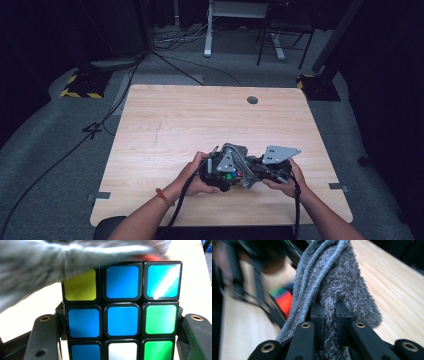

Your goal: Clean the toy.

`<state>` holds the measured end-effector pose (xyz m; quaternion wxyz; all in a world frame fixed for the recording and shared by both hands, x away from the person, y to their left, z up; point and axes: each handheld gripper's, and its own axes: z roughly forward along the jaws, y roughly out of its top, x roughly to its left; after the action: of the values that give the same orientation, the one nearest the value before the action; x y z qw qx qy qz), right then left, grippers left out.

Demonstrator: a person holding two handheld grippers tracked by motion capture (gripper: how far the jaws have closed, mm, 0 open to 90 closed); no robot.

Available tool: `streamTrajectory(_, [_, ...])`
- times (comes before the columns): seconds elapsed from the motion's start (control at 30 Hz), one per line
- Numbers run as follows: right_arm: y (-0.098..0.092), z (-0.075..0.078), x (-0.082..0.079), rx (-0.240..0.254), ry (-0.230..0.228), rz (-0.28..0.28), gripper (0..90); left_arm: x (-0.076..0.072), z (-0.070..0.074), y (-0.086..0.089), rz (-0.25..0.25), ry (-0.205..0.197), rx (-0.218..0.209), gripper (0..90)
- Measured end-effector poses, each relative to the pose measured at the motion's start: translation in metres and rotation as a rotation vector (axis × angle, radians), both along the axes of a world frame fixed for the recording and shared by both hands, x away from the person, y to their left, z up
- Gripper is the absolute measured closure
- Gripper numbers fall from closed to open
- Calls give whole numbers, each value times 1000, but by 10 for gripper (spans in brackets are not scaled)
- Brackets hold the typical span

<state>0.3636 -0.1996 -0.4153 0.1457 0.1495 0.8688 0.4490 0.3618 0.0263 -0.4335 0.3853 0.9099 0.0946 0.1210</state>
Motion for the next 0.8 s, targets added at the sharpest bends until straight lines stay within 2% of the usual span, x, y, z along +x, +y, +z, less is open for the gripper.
streamTrajectory(0.07, [-5,-6,5,-5,25,-22,804,1,4,4,9,-6,-12,336])
streamTrajectory(0.13, [-7,-9,6,-12,35,-21,804,4,7,10,20,-7,-30,335])
streamTrajectory(0.2, [-5,-8,3,-19,32,-4,805,6,9,14,38,-14,-32,335])
streamTrajectory(0.3, [0,-5,-3,-19,19,24,805,10,8,19,55,0,-43,335])
streamTrajectory(0.33, [0,-4,-5,-8,16,37,805,11,7,19,61,-2,-36,335])
streamTrajectory(0.37, [3,1,-10,22,15,72,804,11,5,18,58,4,-27,335])
streamTrajectory(0.43, [5,3,-11,21,4,75,803,10,2,14,52,7,-17,335])
streamTrajectory(0.5, [8,7,-15,23,-21,69,801,8,-1,9,37,19,-5,335])
streamTrajectory(0.53, [9,9,-15,45,-23,65,801,5,-4,2,15,22,9,335])
streamTrajectory(0.6, [8,9,-14,46,-26,62,801,3,-6,-1,-1,23,19,335])
streamTrajectory(0.67, [8,9,-12,40,-35,47,801,-3,-6,-7,-15,4,36,335])
streamTrajectory(0.8, [0,4,-2,12,-32,-8,802,-5,2,-3,-18,-7,-1,335])
